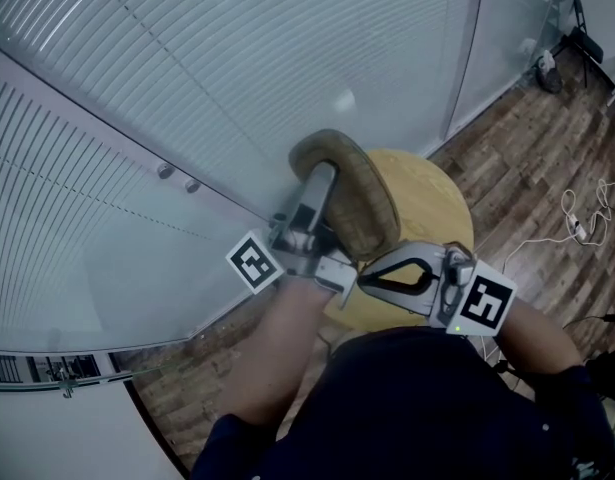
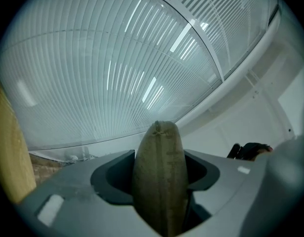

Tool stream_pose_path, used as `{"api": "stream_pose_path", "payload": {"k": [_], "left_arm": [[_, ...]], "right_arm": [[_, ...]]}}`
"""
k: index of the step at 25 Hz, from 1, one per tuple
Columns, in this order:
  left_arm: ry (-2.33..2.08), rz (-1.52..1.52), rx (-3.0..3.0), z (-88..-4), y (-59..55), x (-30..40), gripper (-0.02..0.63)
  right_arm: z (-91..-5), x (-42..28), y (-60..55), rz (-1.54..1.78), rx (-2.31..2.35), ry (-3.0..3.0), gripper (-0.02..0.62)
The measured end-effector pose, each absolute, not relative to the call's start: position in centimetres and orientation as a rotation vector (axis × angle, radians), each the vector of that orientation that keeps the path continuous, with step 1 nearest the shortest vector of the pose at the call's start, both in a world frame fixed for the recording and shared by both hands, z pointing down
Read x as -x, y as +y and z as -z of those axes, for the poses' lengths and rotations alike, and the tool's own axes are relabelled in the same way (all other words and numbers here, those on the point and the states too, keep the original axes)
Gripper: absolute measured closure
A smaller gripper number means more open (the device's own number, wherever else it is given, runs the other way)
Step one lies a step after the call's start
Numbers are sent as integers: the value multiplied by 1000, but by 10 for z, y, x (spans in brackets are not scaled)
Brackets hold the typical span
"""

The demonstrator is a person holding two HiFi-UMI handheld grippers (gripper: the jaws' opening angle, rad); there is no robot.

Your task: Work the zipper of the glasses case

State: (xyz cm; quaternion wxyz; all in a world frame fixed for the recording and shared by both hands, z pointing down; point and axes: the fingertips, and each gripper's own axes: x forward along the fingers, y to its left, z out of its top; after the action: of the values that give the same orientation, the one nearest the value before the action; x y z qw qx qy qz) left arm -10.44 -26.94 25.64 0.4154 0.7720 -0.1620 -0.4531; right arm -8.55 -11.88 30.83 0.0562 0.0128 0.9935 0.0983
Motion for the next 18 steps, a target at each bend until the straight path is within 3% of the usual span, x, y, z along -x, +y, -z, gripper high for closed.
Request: {"api": "stream_pose_path", "payload": {"k": [10, 11, 13, 14, 18], "left_arm": [[-487, 1111, -1975, -269, -254, 103, 316], [-509, 1095, -1993, -270, -251, 102, 316], [-558, 1056, -2033, -274, -248, 102, 316], [-596, 1027, -2059, -277, -249, 104, 316], [-860, 764, -2203, -307, -253, 120, 316]], "right_arm": [[-322, 76, -106, -218, 7, 3011, 573], [-327, 72, -102, -198, 10, 3021, 548], [-336, 65, -97, -172, -13, 3054, 380], [-339, 62, -97, -168, -24, 3070, 330], [-340, 47, -118, -194, 77, 3097, 308]]}}
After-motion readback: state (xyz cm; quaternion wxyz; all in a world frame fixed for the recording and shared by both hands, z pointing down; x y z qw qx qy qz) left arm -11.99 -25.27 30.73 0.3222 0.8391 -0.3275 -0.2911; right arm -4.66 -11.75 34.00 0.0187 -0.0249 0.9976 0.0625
